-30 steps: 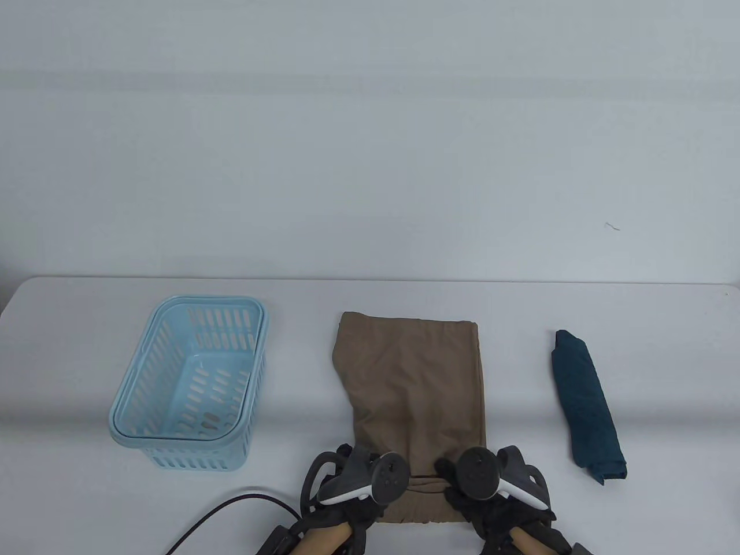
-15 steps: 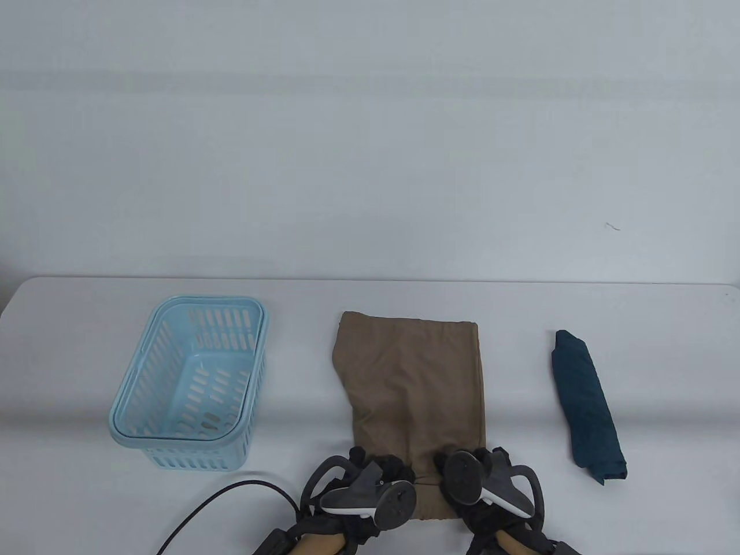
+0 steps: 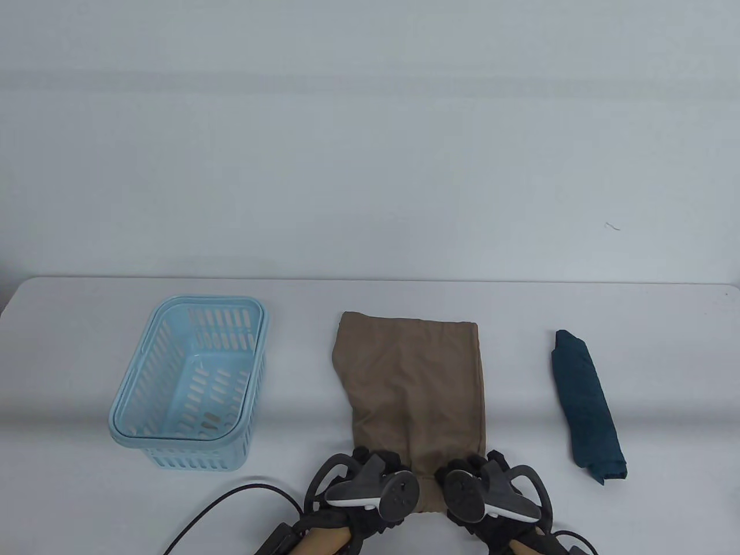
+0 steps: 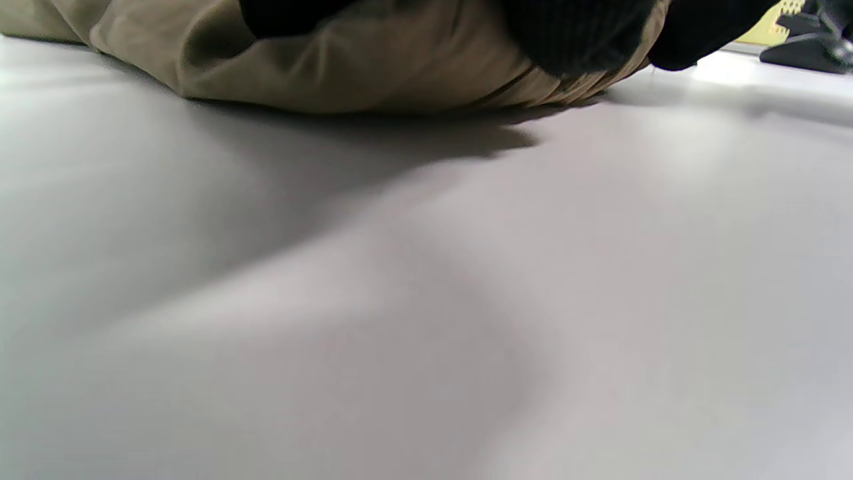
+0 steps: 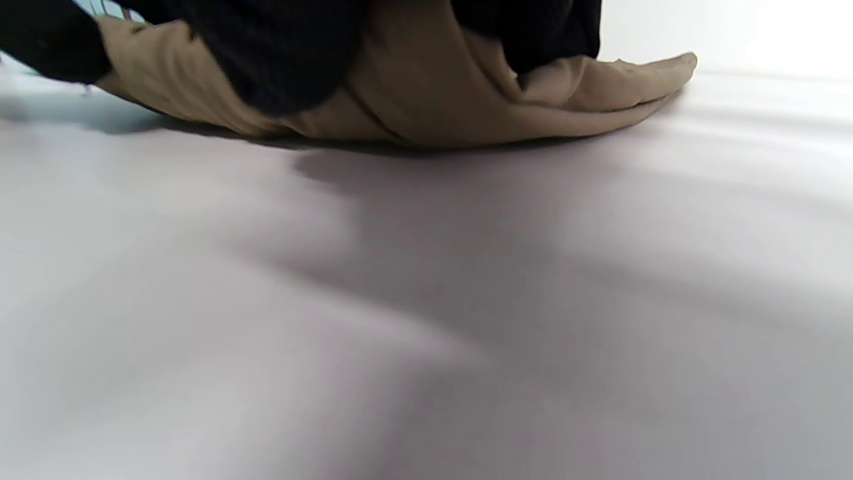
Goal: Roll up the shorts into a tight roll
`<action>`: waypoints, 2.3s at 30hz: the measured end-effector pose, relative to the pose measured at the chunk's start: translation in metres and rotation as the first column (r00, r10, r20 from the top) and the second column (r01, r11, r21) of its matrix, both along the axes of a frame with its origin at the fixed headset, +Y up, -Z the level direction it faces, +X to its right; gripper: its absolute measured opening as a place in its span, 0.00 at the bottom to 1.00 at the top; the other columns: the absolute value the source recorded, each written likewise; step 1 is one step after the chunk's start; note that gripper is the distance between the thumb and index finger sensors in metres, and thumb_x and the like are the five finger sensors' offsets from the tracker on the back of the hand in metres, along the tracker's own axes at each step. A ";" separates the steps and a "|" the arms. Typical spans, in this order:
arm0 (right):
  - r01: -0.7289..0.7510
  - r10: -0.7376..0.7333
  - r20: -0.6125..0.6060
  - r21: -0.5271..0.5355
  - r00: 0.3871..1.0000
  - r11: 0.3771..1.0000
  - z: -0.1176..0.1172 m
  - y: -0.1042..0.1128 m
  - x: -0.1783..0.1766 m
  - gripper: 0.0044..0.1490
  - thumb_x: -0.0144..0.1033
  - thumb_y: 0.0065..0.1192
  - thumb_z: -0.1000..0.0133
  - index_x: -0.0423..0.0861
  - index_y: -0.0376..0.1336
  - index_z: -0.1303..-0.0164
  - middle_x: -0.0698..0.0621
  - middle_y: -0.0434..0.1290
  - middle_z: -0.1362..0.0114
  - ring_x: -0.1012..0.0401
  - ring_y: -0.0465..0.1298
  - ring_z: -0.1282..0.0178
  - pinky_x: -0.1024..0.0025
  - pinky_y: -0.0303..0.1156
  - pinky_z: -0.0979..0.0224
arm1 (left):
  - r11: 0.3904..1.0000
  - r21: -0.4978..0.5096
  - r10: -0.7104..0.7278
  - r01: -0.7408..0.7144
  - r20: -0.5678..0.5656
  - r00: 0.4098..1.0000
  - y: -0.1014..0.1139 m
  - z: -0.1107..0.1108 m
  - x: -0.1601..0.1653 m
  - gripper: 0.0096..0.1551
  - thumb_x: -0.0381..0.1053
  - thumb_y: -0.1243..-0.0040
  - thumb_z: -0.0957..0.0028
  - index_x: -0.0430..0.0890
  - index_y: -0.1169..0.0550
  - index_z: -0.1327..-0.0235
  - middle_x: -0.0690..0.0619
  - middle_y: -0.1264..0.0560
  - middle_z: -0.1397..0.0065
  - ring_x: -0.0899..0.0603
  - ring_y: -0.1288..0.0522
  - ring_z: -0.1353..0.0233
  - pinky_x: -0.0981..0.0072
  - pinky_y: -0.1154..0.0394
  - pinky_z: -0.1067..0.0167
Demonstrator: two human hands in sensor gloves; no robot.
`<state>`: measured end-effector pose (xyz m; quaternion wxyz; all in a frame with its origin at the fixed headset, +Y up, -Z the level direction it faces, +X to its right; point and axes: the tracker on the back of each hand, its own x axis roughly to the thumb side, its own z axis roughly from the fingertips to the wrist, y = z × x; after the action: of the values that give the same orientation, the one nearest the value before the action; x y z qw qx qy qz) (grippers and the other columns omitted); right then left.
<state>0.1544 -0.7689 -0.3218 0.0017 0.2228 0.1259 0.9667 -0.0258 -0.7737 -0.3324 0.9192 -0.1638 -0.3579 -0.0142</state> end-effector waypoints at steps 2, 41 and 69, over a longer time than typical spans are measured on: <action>0.064 -0.062 0.037 -0.053 0.997 0.997 -0.004 0.000 0.005 0.40 0.45 0.55 0.47 0.47 0.56 0.23 0.45 0.58 0.19 0.45 0.57 0.22 0.30 0.43 0.24 | 0.998 -0.046 0.041 -0.042 -0.029 0.999 0.002 -0.004 -0.004 0.40 0.55 0.51 0.46 0.38 0.36 0.22 0.35 0.39 0.22 0.31 0.37 0.26 0.25 0.50 0.30; 0.166 -0.168 0.066 0.023 0.984 0.986 0.003 0.016 0.015 0.40 0.49 0.56 0.47 0.45 0.55 0.25 0.42 0.57 0.20 0.44 0.56 0.23 0.29 0.39 0.24 | 0.991 0.131 -0.031 0.027 0.026 0.999 0.008 0.011 -0.008 0.44 0.57 0.44 0.49 0.38 0.39 0.22 0.34 0.41 0.19 0.29 0.35 0.23 0.22 0.50 0.31; 0.412 -0.381 0.213 -0.128 0.900 0.902 -0.012 -0.001 0.028 0.35 0.46 0.42 0.44 0.41 0.65 0.34 0.41 0.70 0.30 0.44 0.68 0.33 0.30 0.47 0.25 | 0.981 0.007 0.196 -0.196 -0.105 0.975 0.011 -0.004 -0.021 0.34 0.48 0.57 0.48 0.36 0.28 0.31 0.44 0.15 0.40 0.41 0.14 0.44 0.23 0.41 0.34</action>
<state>0.1827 -0.7699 -0.3338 0.2294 0.1533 0.1589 0.9479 -0.0466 -0.7629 -0.3364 0.9334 -0.1296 -0.3234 0.0858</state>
